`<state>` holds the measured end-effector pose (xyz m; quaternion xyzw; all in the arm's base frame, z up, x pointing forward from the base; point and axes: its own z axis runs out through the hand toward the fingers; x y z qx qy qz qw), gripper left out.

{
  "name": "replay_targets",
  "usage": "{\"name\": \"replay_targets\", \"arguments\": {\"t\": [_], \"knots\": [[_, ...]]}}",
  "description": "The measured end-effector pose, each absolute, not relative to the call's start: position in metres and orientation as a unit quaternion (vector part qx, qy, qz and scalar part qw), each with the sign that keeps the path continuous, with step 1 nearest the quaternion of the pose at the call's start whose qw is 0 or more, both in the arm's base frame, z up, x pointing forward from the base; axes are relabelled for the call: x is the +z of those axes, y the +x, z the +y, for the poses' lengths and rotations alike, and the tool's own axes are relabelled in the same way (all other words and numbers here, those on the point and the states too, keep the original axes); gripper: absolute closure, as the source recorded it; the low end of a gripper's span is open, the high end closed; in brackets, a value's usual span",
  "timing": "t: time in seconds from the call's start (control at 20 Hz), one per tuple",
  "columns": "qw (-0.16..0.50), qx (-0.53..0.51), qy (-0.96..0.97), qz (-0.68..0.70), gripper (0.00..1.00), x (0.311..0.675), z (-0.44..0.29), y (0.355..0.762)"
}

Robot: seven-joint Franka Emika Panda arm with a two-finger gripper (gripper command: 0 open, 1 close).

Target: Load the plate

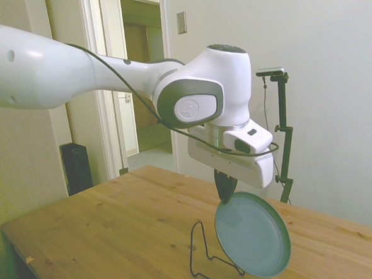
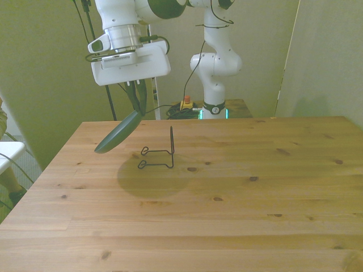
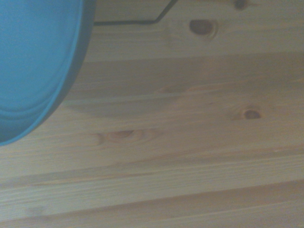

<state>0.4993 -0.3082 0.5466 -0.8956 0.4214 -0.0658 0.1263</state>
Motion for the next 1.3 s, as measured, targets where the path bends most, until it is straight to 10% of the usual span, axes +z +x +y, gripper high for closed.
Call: {"name": "replay_targets", "arguments": {"t": [1.3], "knots": [[0.236,0.002,-0.924,0.302,1.00,0.558,-0.311,0.462]]}}
